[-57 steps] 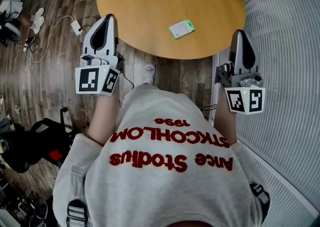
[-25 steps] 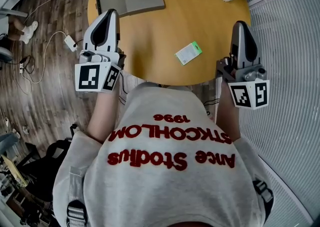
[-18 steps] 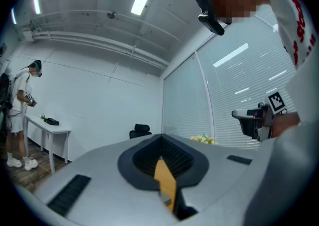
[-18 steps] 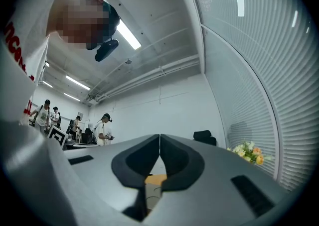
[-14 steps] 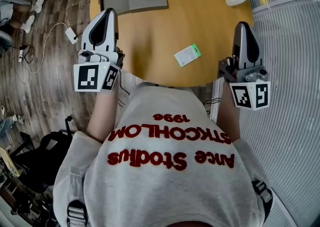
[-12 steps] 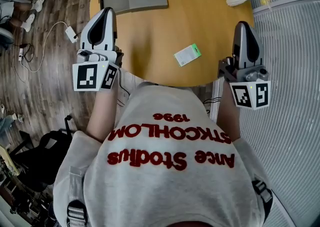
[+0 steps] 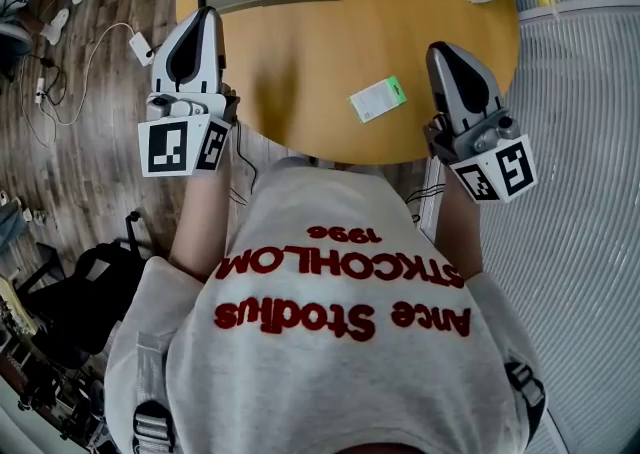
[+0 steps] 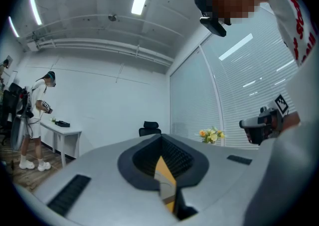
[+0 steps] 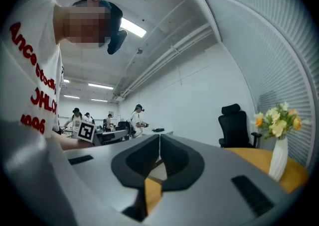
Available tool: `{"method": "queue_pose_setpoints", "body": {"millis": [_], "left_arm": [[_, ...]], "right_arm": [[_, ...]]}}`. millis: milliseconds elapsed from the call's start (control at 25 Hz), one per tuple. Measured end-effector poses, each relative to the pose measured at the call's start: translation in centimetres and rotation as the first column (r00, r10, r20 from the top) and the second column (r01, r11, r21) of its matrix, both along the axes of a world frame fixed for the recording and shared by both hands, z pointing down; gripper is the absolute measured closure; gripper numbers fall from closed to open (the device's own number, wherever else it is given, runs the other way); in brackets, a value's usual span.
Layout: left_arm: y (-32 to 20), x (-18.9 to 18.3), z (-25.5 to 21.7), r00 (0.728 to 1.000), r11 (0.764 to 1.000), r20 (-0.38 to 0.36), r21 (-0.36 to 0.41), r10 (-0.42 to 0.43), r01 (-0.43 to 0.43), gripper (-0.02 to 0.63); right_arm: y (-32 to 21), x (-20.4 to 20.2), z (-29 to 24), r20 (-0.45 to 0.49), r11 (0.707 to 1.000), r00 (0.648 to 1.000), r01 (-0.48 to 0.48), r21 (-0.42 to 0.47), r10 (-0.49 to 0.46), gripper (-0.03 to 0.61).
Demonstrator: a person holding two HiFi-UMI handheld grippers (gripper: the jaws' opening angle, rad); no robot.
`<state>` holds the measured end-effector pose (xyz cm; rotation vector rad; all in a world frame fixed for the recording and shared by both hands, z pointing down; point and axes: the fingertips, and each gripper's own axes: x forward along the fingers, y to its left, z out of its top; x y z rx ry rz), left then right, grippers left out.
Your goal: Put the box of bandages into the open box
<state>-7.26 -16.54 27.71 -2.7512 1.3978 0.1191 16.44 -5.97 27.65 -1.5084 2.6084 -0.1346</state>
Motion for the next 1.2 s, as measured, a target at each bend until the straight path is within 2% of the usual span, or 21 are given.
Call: {"method": "queue_pose_setpoints", "body": {"millis": [80, 240, 480, 600, 720, 800, 1080, 1200], "left_arm": [[0.0, -0.1, 0.7, 1.0, 1.0, 0.007, -0.008, -0.007, 0.007, 0.607], [0.2, -0.5, 1.6, 0.999, 0.999, 0.03, -0.027, -0.022, 0.022, 0.607], [-0.1, -0.4, 3.1, 0.998, 0.998, 0.052, -0.054, -0.027, 0.03, 0.607], [0.0, -0.4, 3.6, 0.998, 0.997, 0.058, -0.068, -0.027, 0.031, 0.607], [0.0, -0.2, 4.3, 0.998, 0.997, 0.063, -0.078, -0.018, 0.023, 0.607], [0.2, -0.2, 4.6, 0.998, 0.996, 0.067, -0.082, -0.016, 0.022, 0.607], [0.2, -1.4, 5.7, 0.997, 0.994, 0.069, -0.104, -0.039, 0.046, 0.607], [-0.1, -1.7, 6.0, 0.996, 0.992, 0.068, -0.113, -0.053, 0.06, 0.607]], "right_arm": [[-0.1, -0.4, 2.6, -0.031, 0.999, 0.999, 0.019, -0.034, -0.02, 0.571], [-0.1, -0.7, 8.6, -0.174, 0.988, 0.984, 0.003, -0.151, -0.03, 0.571], [0.3, -0.8, 16.2, -0.215, 0.949, 0.975, -0.006, -0.316, -0.065, 0.57], [1.3, -2.0, 19.2, -0.258, 0.929, 0.953, 0.056, -0.366, -0.16, 0.569], [2.2, -3.7, 22.2, -0.34, 0.903, 0.895, 0.137, -0.408, -0.29, 0.569], [3.1, -4.7, 24.1, -0.381, 0.874, 0.846, 0.184, -0.449, -0.373, 0.565], [5.8, -6.1, 28.7, -0.462, 0.768, 0.654, 0.306, -0.562, -0.599, 0.414], [6.5, -6.0, 29.7, -0.46, 0.722, 0.591, 0.341, -0.602, -0.663, 0.355]]}}
